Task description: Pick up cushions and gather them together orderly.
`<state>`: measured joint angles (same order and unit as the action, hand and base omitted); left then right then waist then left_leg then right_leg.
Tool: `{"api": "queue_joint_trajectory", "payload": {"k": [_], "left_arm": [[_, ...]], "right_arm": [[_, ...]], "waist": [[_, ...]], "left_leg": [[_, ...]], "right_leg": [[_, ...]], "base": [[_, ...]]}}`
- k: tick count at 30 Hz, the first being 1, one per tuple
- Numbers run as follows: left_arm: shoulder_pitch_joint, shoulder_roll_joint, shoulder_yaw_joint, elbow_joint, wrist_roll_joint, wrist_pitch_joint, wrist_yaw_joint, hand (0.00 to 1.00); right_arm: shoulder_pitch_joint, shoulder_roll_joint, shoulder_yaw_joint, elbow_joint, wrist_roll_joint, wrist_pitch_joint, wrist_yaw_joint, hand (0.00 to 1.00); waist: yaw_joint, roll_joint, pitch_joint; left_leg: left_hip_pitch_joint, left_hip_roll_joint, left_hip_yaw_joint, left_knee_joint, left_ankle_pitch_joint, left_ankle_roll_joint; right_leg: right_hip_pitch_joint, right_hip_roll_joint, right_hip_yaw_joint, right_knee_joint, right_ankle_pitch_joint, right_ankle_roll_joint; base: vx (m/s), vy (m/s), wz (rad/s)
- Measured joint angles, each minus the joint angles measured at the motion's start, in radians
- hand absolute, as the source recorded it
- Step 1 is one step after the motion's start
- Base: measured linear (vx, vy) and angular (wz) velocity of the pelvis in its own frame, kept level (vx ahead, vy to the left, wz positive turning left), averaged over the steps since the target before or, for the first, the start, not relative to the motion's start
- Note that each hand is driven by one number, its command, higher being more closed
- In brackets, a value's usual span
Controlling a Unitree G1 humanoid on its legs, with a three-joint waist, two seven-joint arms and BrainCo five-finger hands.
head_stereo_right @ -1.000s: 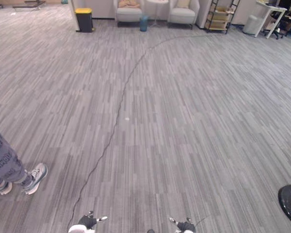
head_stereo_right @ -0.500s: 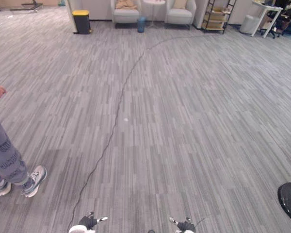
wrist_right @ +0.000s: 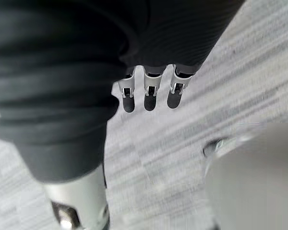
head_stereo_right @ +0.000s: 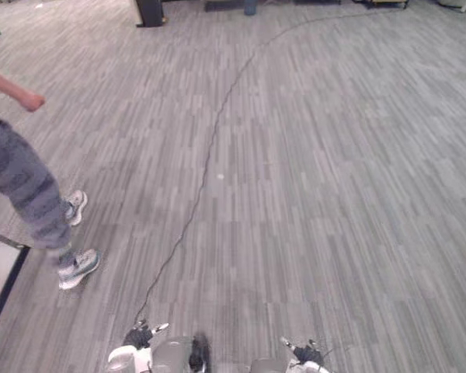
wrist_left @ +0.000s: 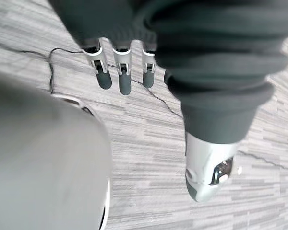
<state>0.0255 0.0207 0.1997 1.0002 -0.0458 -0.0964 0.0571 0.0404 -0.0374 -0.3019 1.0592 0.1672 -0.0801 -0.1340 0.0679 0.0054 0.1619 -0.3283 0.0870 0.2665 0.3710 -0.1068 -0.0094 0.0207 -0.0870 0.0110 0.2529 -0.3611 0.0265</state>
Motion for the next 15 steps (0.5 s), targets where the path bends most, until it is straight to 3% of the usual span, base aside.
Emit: {"api": "queue_joint_trajectory", "payload": {"k": [1, 2, 3, 4, 5, 6, 7, 9, 11, 12, 13, 14, 15], "left_arm": [[0.011, 0.01, 0.023, 0.0, 0.001, -0.001, -0.001, 0.0], [0.013, 0.014, 0.027, -0.001, 0.001, -0.001, -0.001, 0.0], [0.013, 0.021, 0.041, 0.007, 0.001, -0.001, 0.0, 0.0], [0.012, 0.023, 0.039, 0.011, 0.001, -0.001, 0.0, 0.0], [0.006, 0.022, 0.036, 0.015, 0.001, 0.007, 0.0, 0.0], [-0.004, 0.014, 0.032, 0.013, 0.001, 0.017, 0.0, 0.0], [-0.003, 0.011, 0.029, 0.013, 0.001, 0.018, 0.0, 0.0], [-0.01, -0.009, 0.014, 0.012, -0.042, 0.017, 0.001, 0.0], [-0.041, -0.022, 0.015, 0.01, -0.067, 0.014, 0.001, 0.0], [-0.066, -0.025, 0.01, 0.012, -0.074, 0.014, 0.001, 0.0], [-0.083, -0.025, -0.008, 0.013, -0.074, 0.014, 0.001, 0.0], [-0.088, -0.025, -0.021, 0.015, -0.074, 0.014, 0.001, 0.0], [-0.095, -0.011, -0.053, 0.022, -0.073, 0.012, -0.001, 0.0]], "right_arm": [[0.004, 0.01, -0.009, -0.002, -0.003, 0.0, 0.001, 0.0], [0.012, 0.019, -0.012, -0.003, -0.003, 0.0, 0.001, 0.0], [0.022, 0.042, -0.011, -0.019, -0.011, 0.0, 0.007, 0.0], [0.023, 0.047, -0.012, -0.019, -0.012, 0.001, 0.008, 0.0], [0.021, 0.047, -0.013, -0.027, -0.012, 0.004, 0.009, 0.0], [0.02, 0.039, -0.009, -0.046, -0.012, 0.004, 0.011, 0.0], [0.02, 0.038, -0.009, -0.055, -0.012, 0.004, 0.011, 0.0], [0.02, 0.036, 0.003, -0.103, -0.012, -0.005, 0.013, 0.0], [0.008, 0.04, 0.011, -0.109, -0.012, -0.015, 0.016, 0.0], [-0.013, 0.04, 0.011, -0.093, -0.012, -0.014, 0.018, 0.0], [-0.024, 0.038, 0.011, -0.082, -0.011, -0.015, 0.019, 0.0], [-0.026, 0.038, 0.011, -0.079, -0.011, -0.015, 0.019, 0.0], [-0.036, 0.039, 0.011, -0.056, -0.008, -0.016, 0.021, 0.0]], "waist": [[0.001, -0.026, -0.036], [-0.004, -0.04, -0.046], [-0.007, -0.062, -0.059], [-0.009, -0.064, -0.059], [-0.013, -0.06, -0.054], [-0.012, -0.048, -0.042], [-0.011, -0.043, -0.038], [-0.018, -0.013, -0.028], [-0.022, -0.014, -0.026], [-0.024, -0.021, -0.018], [-0.037, -0.027, -0.015], [-0.045, -0.03, -0.014], [-0.077, -0.05, -0.009]], "left_leg": [[-0.007, -0.025, 0.034, 0.033, -0.059, 0.023], [-0.007, -0.034, 0.044, 0.042, -0.072, 0.032], [0.017, -0.065, 0.064, 0.056, -0.117, 0.057], [0.029, -0.071, 0.066, 0.053, -0.126, 0.065], [0.089, -0.09, 0.067, 0.037, -0.145, 0.082], [0.177, -0.094, 0.066, 0.007, -0.172, 0.085], [0.209, -0.094, 0.066, -0.003, -0.179, 0.085], [0.361, -0.095, 0.068, -0.094, -0.185, 0.086], [0.439, -0.095, 0.072, -0.166, -0.194, 0.077], [0.5, -0.097, 0.074, -0.228, -0.197, 0.073], [0.531, -0.095, 0.067, -0.257, -0.197, 0.073], [0.538, -0.095, 0.057, -0.264, -0.197, 0.073], [0.559, -0.111, 0.006, -0.278, -0.197, 0.073]], "right_leg": [[0.0, -0.04, 0.012, 0.005, -0.017, 0.017], [-0.006, -0.053, 0.019, 0.018, -0.019, 0.02], [-0.046, -0.084, 0.03, 0.133, -0.002, 0.069], [-0.059, -0.089, 0.034, 0.177, 0.005, 0.081], [-0.128, -0.098, 0.055, 0.383, 0.057, 0.15], [-0.191, -0.092, 0.052, 0.608, 0.07, 0.161], [-0.208, -0.086, 0.047, 0.667, 0.068, 0.151], [-0.302, -0.065, -0.031, 0.785, 0.045, 0.092], [-0.39, -0.044, -0.11, 0.737, 0.031, 0.067], [-0.454, -0.003, -0.144, 0.629, 0.023, 0.04], [-0.502, 0.038, -0.152, 0.474, 0.063, 0.023], [-0.513, 0.048, -0.153, 0.409, 0.094, 0.025], [-0.528, 0.057, -0.15, 0.2, 0.208, 0.031]], "base": [[0.51, 0.313, -0.5], [0.7, 0.327, -0.33], [0.6, 0.253, -0.18], [0.7, 0.292, -0.11], [0.63, 0.257, -0.09], [0.52, 0.207, -0.16], [0.48, 0.174, -0.27], [0.44, 0.122, -0.21], [0.46, 0.074, -0.08], [0.48, 0.024, 0.03], [0.49, 0.004, 0.11], [0.52, -0.052, 0.55], [0.58, -0.115, 0.86]]}}
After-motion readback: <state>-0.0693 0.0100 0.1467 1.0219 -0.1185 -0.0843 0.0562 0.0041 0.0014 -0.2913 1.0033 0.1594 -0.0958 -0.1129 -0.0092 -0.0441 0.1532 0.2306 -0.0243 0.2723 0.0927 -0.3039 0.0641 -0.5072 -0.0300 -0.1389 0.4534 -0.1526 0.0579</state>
